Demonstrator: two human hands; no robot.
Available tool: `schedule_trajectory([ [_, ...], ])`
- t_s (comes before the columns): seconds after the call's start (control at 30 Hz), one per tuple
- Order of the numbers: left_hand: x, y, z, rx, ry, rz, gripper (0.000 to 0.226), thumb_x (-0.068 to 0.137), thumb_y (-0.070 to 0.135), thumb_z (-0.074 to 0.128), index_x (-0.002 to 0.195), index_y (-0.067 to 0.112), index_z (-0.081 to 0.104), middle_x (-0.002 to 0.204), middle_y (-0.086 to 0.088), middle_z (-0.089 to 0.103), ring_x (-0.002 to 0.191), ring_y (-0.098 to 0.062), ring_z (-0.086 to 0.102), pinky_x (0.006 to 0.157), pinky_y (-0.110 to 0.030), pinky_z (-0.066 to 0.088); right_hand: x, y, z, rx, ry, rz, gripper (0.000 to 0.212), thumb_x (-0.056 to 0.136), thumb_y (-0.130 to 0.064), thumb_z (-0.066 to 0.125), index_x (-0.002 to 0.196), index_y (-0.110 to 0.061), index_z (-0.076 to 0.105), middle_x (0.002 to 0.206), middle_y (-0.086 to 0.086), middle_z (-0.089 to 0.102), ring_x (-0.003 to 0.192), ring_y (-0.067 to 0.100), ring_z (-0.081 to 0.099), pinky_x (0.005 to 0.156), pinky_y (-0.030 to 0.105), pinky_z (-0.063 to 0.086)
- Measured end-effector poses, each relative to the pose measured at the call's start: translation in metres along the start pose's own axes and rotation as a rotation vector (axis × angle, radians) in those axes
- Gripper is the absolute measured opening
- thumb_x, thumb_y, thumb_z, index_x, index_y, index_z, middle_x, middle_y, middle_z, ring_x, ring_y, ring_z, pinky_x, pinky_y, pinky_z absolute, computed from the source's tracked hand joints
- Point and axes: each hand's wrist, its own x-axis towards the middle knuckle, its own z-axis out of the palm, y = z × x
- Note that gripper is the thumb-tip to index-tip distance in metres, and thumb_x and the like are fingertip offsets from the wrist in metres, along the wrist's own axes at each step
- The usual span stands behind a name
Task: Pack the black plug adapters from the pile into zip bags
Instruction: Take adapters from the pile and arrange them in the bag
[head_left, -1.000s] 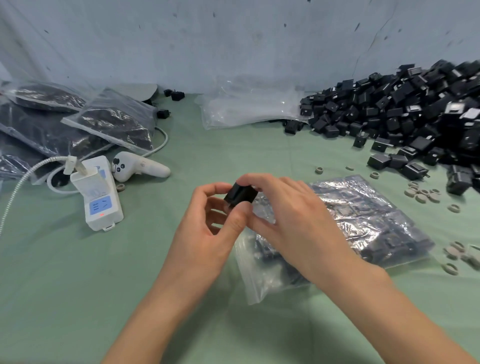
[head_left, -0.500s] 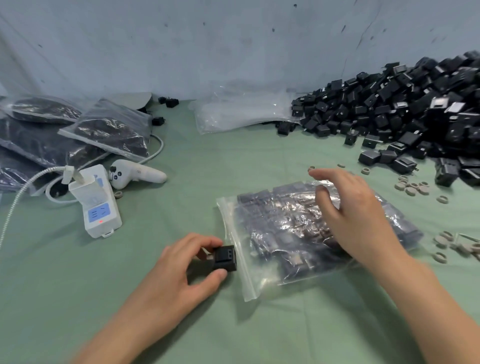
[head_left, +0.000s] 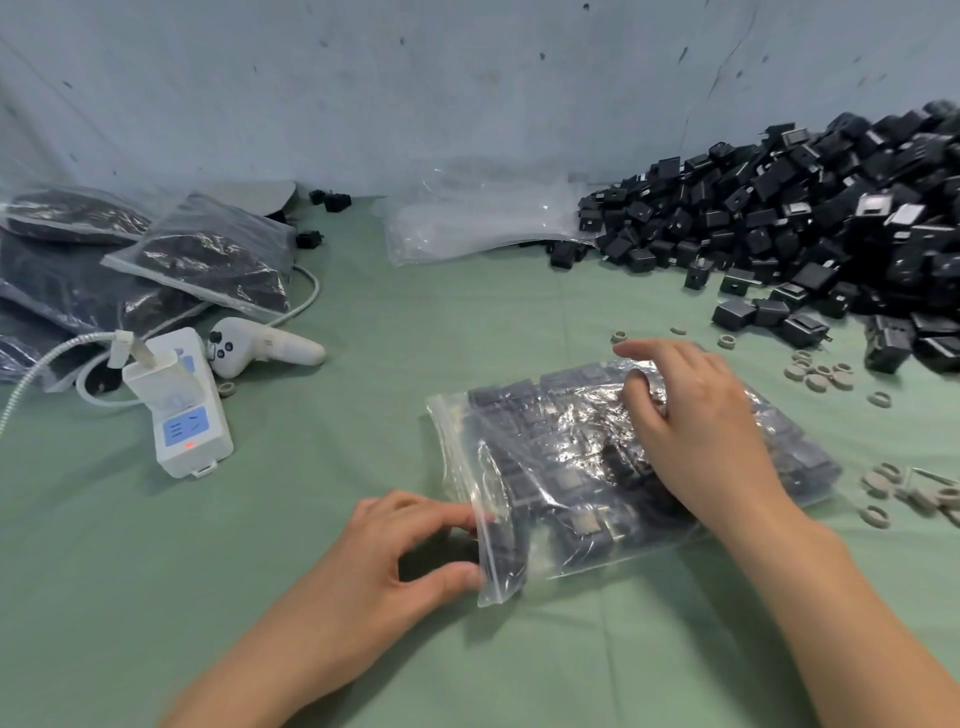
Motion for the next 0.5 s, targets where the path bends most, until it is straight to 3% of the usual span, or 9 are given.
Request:
schedule_trajectory([
  [0.23, 0.017, 0.008, 0.015, -0.002, 0.055, -0.052, 0.046, 0.063, 0.069, 0.07, 0.096, 0.041, 0.056, 0.1, 0.025, 0.054, 0.099, 0.001, 0.045, 0.08, -0.012, 0.033, -0.001, 0.0, 0.0, 0.012, -0.009, 0.008, 0.036, 0.096, -0.027, 0.043, 0.127, -0.02, 0.06, 0.124, -0.003, 0.062, 0.12, 0.02, 0.051, 0.106, 0.042, 0.039],
  [0.37, 0.02, 0.006, 0.005, 0.022, -0.058, 0.054, 0.023, 0.082, 0.061, 0.063, 0.094, 0.042, 0.066, 0.101, 0.021, 0.062, 0.103, -0.003, 0.051, 0.092, -0.016, 0.029, -0.003, 0.003, 0.0, 0.022, -0.021, 0.012, 0.033, 0.098, -0.025, 0.045, 0.128, -0.021, 0.059, 0.125, -0.005, 0.06, 0.123, 0.019, 0.05, 0.109, 0.044, 0.039],
  [0.5, 0.022, 0.01, 0.008, 0.032, 0.021, 0.054, 0.024, 0.082, 0.062, 0.059, 0.085, 0.039, 0.066, 0.089, 0.018, 0.062, 0.093, -0.005, 0.053, 0.085, -0.015, 0.032, -0.003, 0.003, -0.002, 0.035, -0.014, 0.012, 0.033, 0.098, -0.025, 0.045, 0.128, -0.022, 0.059, 0.125, -0.007, 0.06, 0.12, 0.015, 0.048, 0.107, 0.042, 0.04],
])
